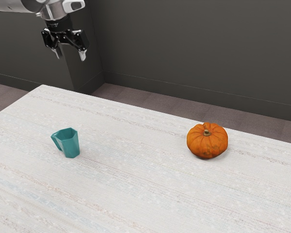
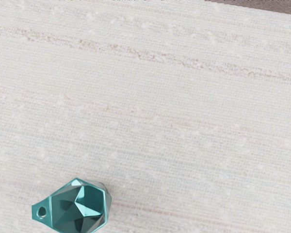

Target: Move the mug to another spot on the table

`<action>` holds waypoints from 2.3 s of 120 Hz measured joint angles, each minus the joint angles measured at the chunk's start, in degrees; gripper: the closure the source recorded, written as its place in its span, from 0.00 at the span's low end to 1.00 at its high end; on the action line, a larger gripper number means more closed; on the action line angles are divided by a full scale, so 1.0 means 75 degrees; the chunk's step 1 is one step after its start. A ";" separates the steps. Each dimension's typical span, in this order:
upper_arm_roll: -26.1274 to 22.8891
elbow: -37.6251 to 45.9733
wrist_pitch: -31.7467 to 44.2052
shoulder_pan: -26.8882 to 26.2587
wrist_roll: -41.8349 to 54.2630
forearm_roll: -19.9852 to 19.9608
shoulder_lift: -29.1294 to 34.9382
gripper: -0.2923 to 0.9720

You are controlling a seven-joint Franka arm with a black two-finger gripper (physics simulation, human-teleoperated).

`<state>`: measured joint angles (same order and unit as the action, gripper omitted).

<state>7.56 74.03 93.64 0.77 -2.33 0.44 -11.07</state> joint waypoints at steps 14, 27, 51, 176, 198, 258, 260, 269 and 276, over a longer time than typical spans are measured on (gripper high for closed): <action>-0.0009 0.0031 0.0026 0.0001 -0.0040 0.0201 -0.0121 0.23; -0.0008 0.0219 0.0017 -0.0002 -0.0070 0.0405 -0.0175 0.23; 0.0441 0.1060 0.0062 -0.0003 -0.0121 0.0608 -0.0546 0.23; 0.2788 0.5119 0.3995 -0.0034 -0.5375 -0.4340 -0.0903 0.23; 0.2766 0.5176 0.4376 -0.0034 -0.5984 -0.5141 -0.1176 0.23; 0.2729 0.5123 0.4887 0.0001 -0.6902 -0.5829 -0.1755 0.28; 0.2726 0.5128 0.4895 0.0001 -0.6921 -0.5837 -0.1757 0.30; 0.2720 0.5154 0.4920 0.0001 -0.6999 -0.5861 -0.1762 0.39; 0.2719 0.5171 0.4930 0.0001 -0.7052 -0.5870 -0.1763 0.48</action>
<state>27.95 112.81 130.61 0.78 -55.23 -43.59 -24.29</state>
